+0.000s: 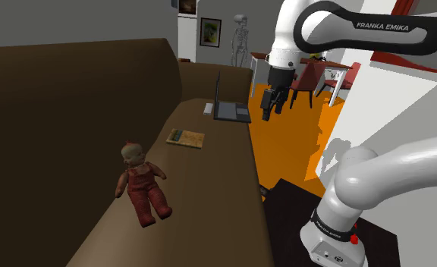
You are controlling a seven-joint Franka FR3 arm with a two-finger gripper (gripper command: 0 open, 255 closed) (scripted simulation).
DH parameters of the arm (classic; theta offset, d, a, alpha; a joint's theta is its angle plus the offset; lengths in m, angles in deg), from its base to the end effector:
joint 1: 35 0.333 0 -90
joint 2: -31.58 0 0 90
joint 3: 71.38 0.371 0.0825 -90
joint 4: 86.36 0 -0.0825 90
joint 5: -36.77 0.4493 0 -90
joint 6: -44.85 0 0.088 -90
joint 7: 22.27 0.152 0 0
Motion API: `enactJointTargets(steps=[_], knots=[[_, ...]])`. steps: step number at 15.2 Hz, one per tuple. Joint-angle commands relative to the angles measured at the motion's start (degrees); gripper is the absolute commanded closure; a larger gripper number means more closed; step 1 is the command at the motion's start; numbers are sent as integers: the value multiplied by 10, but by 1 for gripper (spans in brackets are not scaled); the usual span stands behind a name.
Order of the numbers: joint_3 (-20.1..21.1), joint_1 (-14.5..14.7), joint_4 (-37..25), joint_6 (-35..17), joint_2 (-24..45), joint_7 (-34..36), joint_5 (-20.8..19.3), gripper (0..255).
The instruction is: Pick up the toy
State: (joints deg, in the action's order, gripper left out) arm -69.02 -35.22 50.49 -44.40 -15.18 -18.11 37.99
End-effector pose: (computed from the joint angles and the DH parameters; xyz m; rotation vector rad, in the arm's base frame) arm 0.3212 0.0184 0.5755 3.1312 -0.0757 -0.0229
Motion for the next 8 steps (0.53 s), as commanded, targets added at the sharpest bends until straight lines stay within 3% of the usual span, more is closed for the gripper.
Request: enactJointTargets(steps=[1, 8], knots=[[0, 0, 0, 0, 0, 0, 0, 0], [75, 33, 59, -131, 37, 47, 32, 0]])
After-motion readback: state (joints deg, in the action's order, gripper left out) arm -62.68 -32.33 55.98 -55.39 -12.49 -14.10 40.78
